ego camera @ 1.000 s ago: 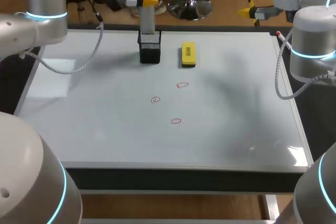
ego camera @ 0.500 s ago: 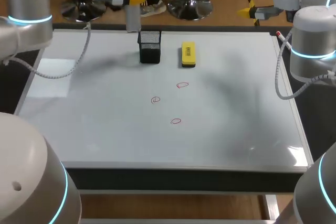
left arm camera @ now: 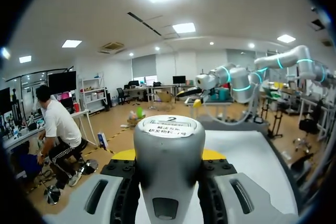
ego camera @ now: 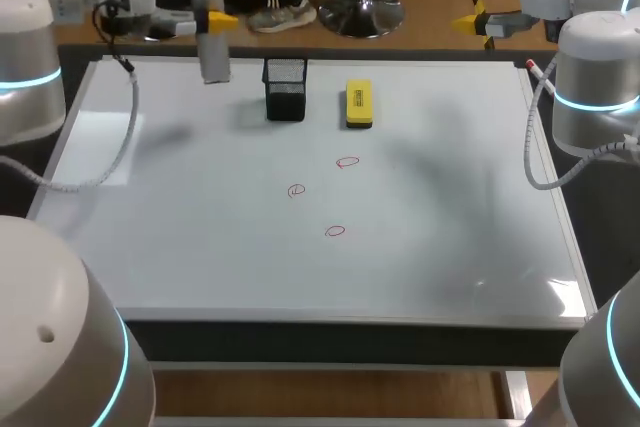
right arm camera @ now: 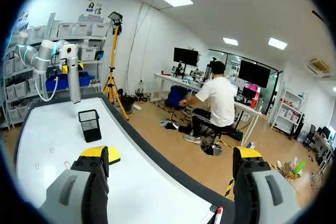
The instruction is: Pick up the inspection probe, press it on each red-marked spot on the whiteboard one by one, put down the probe, pick up the eraser, and wipe off all the red marks.
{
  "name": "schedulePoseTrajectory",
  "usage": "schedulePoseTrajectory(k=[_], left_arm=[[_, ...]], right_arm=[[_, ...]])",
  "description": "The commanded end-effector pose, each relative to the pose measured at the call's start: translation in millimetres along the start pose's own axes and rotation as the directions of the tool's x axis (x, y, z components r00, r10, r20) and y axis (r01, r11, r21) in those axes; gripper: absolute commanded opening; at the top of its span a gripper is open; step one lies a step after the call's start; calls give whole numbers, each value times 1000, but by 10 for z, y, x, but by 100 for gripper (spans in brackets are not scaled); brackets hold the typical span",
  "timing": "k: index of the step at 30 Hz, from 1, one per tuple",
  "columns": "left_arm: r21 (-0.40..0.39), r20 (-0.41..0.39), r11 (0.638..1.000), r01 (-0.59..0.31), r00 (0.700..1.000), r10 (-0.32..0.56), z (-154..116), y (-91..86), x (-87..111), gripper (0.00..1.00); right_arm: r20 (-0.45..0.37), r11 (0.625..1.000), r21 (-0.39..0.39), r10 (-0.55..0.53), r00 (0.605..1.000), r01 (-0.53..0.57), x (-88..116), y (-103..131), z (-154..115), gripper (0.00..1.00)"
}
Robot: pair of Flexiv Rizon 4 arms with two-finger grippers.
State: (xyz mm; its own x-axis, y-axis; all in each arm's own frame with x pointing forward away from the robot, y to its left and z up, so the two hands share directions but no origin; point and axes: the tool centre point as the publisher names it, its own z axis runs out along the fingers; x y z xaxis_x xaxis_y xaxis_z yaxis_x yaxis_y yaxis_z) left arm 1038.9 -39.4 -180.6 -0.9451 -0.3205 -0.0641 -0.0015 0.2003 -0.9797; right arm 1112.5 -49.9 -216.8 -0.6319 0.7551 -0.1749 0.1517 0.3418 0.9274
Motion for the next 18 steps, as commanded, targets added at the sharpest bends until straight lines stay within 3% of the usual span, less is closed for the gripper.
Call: schedulePoseTrajectory(k=[1, 18], left_arm=[[10, 133, 1000, 0, 991, -1, -206, 73, 129, 0], [-15, 221, 1000, 23, 975, -19, -580, 496, 301, 0]], right_arm=[[-1, 1000, 0, 0, 1000, 0, -5, -3, 1, 100], [-1, 1000, 0, 0, 1000, 0, -5, -3, 1, 100]])
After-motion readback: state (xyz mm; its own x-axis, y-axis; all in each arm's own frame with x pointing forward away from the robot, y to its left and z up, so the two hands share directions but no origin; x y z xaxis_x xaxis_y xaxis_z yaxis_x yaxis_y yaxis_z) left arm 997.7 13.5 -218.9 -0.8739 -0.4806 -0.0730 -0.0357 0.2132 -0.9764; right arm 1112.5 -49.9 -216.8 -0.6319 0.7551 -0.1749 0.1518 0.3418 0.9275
